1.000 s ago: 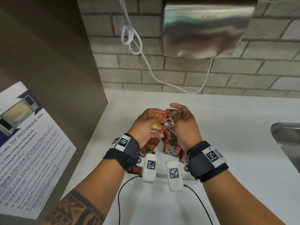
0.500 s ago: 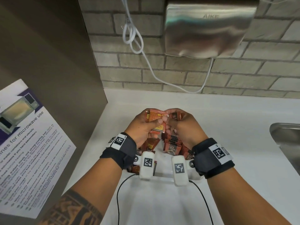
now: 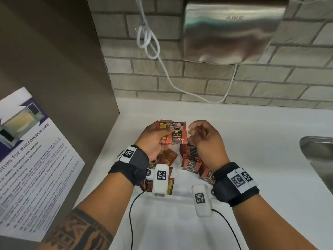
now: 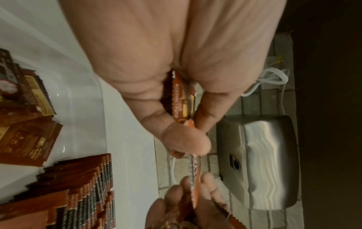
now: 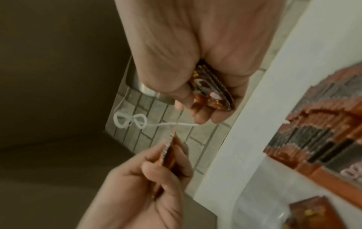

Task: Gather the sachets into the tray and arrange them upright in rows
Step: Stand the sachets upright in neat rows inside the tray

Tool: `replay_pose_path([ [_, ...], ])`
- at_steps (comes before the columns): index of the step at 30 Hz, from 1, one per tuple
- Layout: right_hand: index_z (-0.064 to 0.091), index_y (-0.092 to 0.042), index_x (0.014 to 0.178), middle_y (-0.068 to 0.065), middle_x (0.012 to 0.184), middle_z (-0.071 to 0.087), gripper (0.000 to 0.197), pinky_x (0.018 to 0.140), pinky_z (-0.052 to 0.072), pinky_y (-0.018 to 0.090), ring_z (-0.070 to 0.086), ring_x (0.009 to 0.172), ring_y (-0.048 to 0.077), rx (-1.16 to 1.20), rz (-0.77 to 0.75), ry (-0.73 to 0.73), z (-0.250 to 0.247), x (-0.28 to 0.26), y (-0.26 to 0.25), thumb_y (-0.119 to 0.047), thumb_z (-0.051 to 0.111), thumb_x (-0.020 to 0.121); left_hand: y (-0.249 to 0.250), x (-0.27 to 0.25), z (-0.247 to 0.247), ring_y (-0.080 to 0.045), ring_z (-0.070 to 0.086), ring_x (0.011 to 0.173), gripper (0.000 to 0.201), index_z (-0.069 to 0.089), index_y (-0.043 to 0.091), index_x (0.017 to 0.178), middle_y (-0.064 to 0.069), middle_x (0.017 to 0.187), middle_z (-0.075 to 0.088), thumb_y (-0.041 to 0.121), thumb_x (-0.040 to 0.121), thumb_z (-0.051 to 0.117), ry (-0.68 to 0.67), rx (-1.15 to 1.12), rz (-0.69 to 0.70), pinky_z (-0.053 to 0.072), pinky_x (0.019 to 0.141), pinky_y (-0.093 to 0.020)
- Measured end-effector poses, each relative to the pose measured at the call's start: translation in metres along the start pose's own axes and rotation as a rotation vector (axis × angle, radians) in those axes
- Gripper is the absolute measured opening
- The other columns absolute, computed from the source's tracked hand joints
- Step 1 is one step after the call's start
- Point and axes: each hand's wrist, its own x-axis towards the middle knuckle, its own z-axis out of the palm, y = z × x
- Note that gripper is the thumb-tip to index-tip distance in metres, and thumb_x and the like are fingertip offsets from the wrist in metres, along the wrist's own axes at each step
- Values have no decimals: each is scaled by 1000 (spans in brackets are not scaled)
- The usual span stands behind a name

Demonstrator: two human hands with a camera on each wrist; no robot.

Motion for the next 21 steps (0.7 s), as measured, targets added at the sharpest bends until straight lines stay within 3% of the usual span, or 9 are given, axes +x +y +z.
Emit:
replay_pose_path([
  [2, 63, -21, 107, 0, 92, 70, 13, 77, 59, 41, 73, 79, 18, 203, 138, -26, 0, 3, -4, -17, 65, 95, -2, 0, 1, -18, 69, 70, 16, 65, 15, 109, -8, 91, 73, 9, 95, 64, -22, 33, 8, 53, 45, -20],
  [4, 61, -16, 115, 6, 101, 71, 37, 71, 57, 33, 73, 83, 17, 227, 193, -124, 0, 4, -8, -25, 80, 85, -4, 0, 3, -16, 69, 68, 16, 65, 15, 110, -6, 92, 72, 9, 95, 65, -58, 56, 23, 53, 45, -20],
  [7, 60, -12, 120, 4, 101, 74, 50, 64, 54, 23, 74, 85, 15, 236, 233, -206, 2, 5, -11, -12, 85, 77, -4, 0, 4, -15, 65, 66, 14, 66, 18, 106, -6, 93, 71, 11, 94, 68, -53, 103, 36, 53, 45, -22],
  [12, 59, -8, 120, 15, 105, 72, 49, 65, 56, 29, 71, 82, 24, 214, 296, -357, -7, 8, -16, -2, 82, 78, -1, 0, -1, -16, 62, 59, 24, 69, 13, 105, -7, 85, 72, 27, 88, 77, -14, 292, 84, 43, 41, -20],
  [15, 59, -9, 120, 13, 102, 65, 45, 64, 56, 31, 67, 77, 24, 318, 276, -225, -9, 14, -19, 3, 78, 81, -1, 1, -5, -18, 59, 58, 18, 70, 15, 101, -8, 79, 70, 15, 86, 78, -17, 310, 75, 39, 42, -20],
  [18, 59, -9, 120, 17, 104, 68, 36, 78, 58, 41, 70, 91, 30, 527, 251, -50, -4, 14, -18, 2, 71, 88, -3, -1, -2, -17, 63, 63, 22, 69, 19, 101, -10, 83, 71, 9, 83, 78, -65, 314, 14, 39, 42, -20],
  [21, 59, -11, 124, 19, 112, 71, 43, 91, 56, 48, 70, 104, 36, 604, 248, -62, 7, 8, -16, -4, 76, 86, -6, -2, 7, -17, 64, 64, 30, 68, 13, 111, -10, 87, 71, 12, 83, 80, -64, 237, -1, 41, 41, -19],
])
